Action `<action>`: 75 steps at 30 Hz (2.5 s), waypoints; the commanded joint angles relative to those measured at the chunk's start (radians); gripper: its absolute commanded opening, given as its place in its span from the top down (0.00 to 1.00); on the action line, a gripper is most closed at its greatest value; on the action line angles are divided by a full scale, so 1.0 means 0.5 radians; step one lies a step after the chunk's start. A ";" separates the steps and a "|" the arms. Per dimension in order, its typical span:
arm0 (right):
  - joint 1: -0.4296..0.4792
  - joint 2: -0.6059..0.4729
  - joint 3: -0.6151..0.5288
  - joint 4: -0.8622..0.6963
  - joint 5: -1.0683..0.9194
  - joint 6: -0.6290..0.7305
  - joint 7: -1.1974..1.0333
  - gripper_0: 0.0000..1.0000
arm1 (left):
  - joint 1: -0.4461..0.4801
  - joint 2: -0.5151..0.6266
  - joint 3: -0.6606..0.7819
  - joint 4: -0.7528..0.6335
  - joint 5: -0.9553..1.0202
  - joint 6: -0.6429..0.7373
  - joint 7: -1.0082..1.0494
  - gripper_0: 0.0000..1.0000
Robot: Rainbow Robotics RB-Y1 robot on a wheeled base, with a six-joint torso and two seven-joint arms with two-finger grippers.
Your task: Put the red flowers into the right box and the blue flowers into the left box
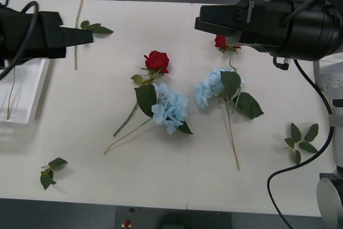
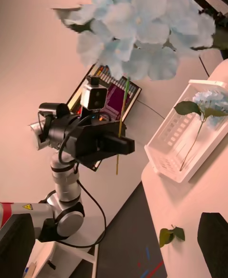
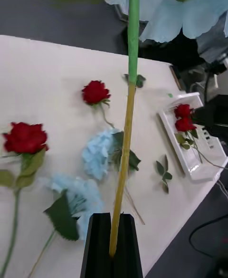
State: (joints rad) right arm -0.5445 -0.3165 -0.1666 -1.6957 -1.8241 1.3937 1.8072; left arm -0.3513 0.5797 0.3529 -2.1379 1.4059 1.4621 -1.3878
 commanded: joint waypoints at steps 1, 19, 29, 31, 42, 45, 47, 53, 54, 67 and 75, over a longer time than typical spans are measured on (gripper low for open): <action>0.006 -0.085 -0.066 -0.069 -0.012 -0.002 -0.046 0.00 | 0.080 0.074 0.254 0.165 0.041 0.159 -0.068 1.00; 0.113 -0.404 -0.268 -0.124 0.774 0.090 -0.691 0.00 | 0.279 0.230 0.896 1.134 -0.275 0.174 -0.841 1.00; 0.046 -0.422 -0.259 -0.094 1.522 0.225 -1.283 0.00 | 0.353 0.252 0.834 1.208 -0.729 -0.209 -0.845 1.00; -0.003 -0.422 -0.240 -0.039 1.627 0.262 -1.335 0.00 | 0.365 0.255 0.807 1.214 -0.812 -0.277 -0.835 1.00; -0.341 -0.422 0.002 0.348 2.133 0.278 -1.292 0.00 | 0.374 0.255 0.705 1.395 -0.962 -0.583 -0.845 0.98; -0.378 -0.422 0.085 0.409 2.219 0.216 -1.261 0.00 | 0.374 0.252 0.705 1.395 -0.974 -0.599 -0.841 0.77; -0.393 -0.422 0.143 0.462 2.268 0.149 -1.234 0.00 | 0.374 0.252 0.705 1.395 -0.974 -0.605 -0.845 0.50; -0.454 -0.413 0.296 0.731 2.369 -0.085 -1.034 0.00 | 0.374 0.252 0.699 1.392 -0.934 -0.608 -0.845 0.13; -0.467 -0.410 0.315 0.781 2.381 -0.121 -1.007 0.00 | 0.374 0.255 0.699 1.395 -0.919 -0.608 -0.845 0.10; -0.598 -0.284 0.539 1.290 2.498 -0.591 -0.905 0.00 | 0.362 0.445 0.561 1.177 -0.526 -0.436 -0.817 0.00; -0.614 -0.162 0.548 1.376 2.673 -0.698 -0.878 0.00 | 0.153 0.479 0.221 0.987 -0.640 -0.445 -0.418 0.00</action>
State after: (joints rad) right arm -0.8050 -0.4146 0.1193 -0.9910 -0.5163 1.0497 1.3253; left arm -0.1973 0.7990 0.4982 -1.6251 1.1104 1.2429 -1.6909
